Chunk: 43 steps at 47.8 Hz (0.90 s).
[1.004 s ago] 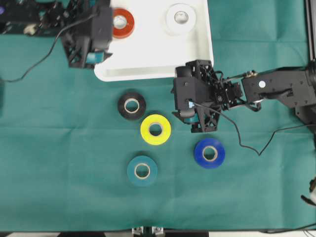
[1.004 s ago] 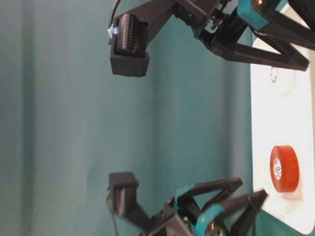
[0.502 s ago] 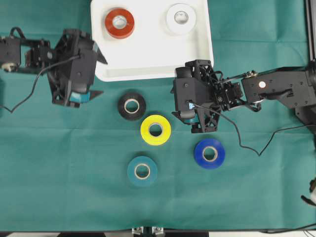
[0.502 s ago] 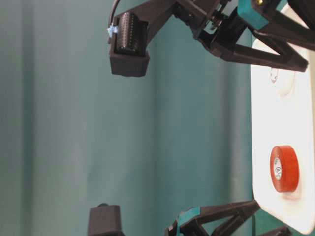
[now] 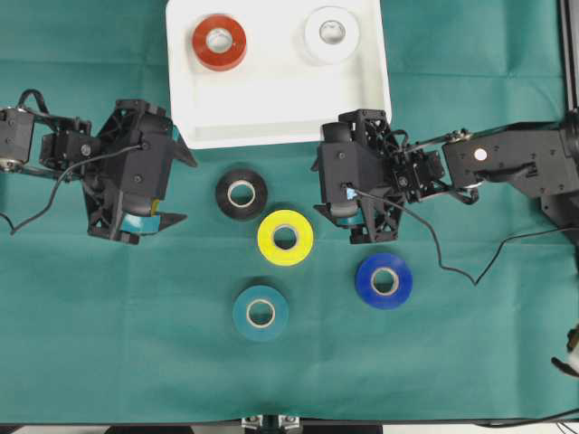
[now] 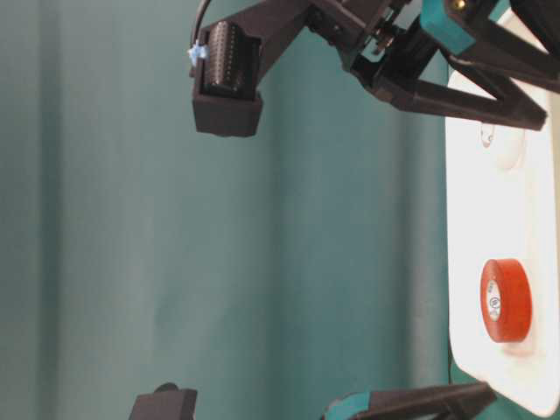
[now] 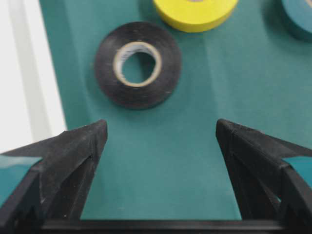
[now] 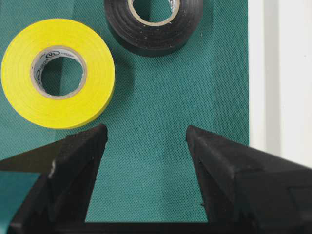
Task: Put the tape alternately from left to right into the white case.
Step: 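Move the right gripper over the yellow tape roll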
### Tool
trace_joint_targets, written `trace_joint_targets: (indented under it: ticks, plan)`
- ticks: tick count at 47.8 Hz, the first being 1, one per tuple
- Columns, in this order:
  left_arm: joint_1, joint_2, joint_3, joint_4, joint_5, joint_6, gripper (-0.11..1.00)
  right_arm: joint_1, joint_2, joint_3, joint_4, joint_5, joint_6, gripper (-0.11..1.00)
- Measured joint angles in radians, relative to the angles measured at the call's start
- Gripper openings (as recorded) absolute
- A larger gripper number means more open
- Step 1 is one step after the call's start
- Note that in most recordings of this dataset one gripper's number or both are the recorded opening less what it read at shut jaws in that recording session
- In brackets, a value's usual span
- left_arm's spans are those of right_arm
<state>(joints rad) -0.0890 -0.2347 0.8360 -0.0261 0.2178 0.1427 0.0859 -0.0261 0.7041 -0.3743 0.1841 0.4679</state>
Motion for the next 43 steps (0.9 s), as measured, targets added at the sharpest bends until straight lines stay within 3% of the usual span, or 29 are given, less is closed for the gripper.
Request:
trace_joint_targets:
  ticks: [20,43]
  plan:
    - [-0.066,0.0,0.028,0.0,0.002,-0.175,0.68,0.002,0.0,0.0,0.0,-0.002,0.0,0.73]
    - [-0.075,0.0,0.029,0.0,0.005,-0.199,0.68,0.002,0.0,0.002,-0.002,-0.002,0.008,0.73]
